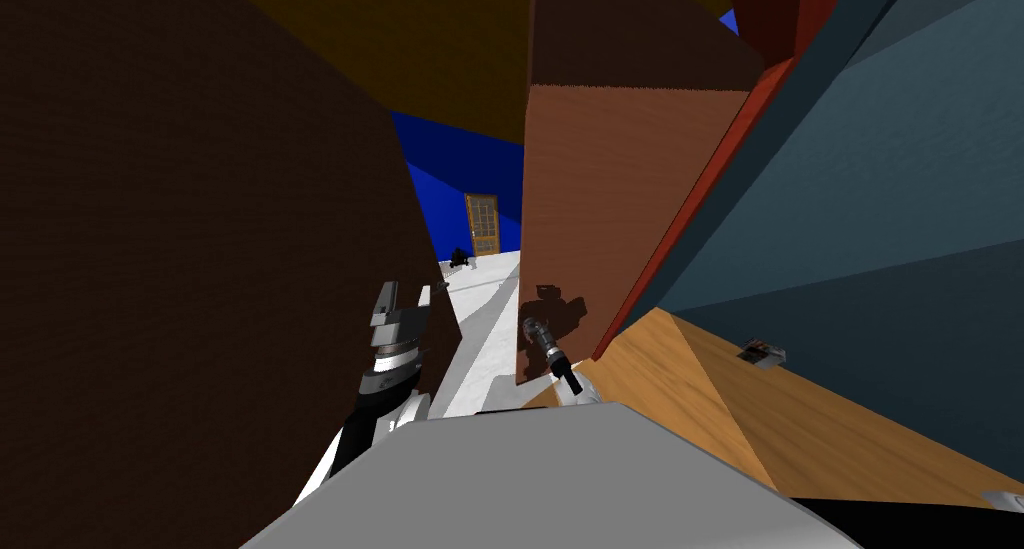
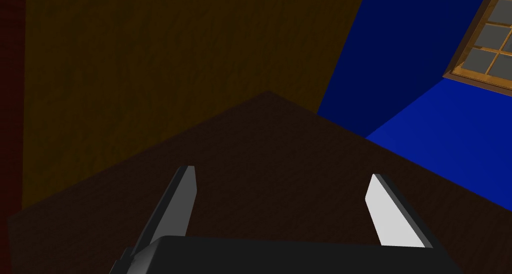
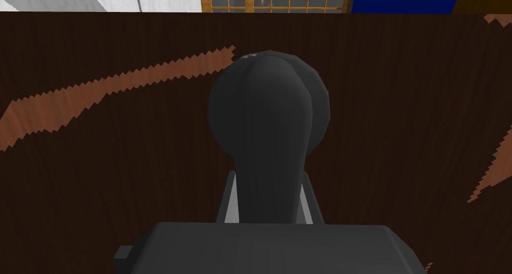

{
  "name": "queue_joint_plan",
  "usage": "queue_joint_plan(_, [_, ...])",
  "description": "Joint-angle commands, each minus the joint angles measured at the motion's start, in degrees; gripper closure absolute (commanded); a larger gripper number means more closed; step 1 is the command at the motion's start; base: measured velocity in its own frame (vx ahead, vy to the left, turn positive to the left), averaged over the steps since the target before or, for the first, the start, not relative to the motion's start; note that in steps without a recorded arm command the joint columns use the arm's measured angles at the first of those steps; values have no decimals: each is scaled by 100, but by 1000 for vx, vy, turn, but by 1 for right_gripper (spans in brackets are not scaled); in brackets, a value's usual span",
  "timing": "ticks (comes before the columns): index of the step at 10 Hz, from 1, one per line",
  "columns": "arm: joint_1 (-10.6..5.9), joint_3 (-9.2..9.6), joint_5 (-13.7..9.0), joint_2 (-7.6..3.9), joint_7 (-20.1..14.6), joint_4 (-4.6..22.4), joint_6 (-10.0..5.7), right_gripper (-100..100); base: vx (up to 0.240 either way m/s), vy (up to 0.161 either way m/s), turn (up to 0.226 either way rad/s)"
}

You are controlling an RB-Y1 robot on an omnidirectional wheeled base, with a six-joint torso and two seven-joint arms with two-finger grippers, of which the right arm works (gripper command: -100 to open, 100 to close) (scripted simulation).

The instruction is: Push the door open

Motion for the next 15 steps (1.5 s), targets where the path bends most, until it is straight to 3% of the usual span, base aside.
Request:
queue_joint_plan(1, [22,-162,-100,-95,75,-67,21,100,160,125,-94])
queue_joint_plan(3, [21,-200,-125,-94,103,-65,28,100,110,94,-59])
queue_joint_plan(8, [15,-553,-361,-67,363,-46,92,100,154,106,-50])
queue_joint_plan(9, [15,-553,-361,-67,363,-144,92,100,123,95,-65])
queue_joint_plan(10, [15,-553,-361,-67,363,-46,92,100,52,37,-8])
queue_joint_plan(13, [11,-778,-511,-20,529,-35,133,100,131,98,-74])
queue_joint_plan(15, [11,-778,-511,-20,529,-35,133,100,76,59,-20])
